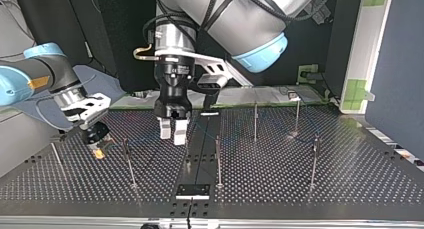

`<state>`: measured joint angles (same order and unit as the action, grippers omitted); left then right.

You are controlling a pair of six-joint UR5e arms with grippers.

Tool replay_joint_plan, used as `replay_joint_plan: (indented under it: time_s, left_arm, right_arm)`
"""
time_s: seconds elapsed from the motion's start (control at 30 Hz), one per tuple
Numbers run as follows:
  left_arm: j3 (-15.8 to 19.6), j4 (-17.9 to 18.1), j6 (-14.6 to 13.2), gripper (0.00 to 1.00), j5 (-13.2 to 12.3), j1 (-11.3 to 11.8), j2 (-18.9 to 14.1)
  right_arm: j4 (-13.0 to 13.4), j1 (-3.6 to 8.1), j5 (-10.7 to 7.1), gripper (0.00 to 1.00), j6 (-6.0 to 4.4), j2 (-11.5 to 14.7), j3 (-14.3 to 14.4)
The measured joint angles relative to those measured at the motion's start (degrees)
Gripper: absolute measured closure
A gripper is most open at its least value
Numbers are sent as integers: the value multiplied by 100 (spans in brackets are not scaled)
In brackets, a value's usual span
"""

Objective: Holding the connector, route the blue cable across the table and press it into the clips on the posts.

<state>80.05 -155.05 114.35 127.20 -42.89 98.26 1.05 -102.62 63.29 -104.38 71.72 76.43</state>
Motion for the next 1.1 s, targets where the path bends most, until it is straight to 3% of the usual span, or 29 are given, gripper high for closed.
replay_joint_plan:
  time_s: [0.17,0.43,0.63,0.97,1.1]
  left_arm:
    - [262,266,-46,0,-2,-1,-198]
    - [671,672,-55,0,0,27,-140]
    - [970,974,-90,0,4,-35,119]
    - [1559,1560,-103,0,9,-515,704]
    - [1757,1758,-105,0,-1,-606,902]
  right_arm:
    - [-4,-1,5,100,3,2,0]
    - [-8,-27,8,100,29,2,0]
    - [-18,-47,18,100,38,1,24]
    - [-16,-53,30,100,55,-3,34]
    - [-10,-53,36,100,56,-4,36]
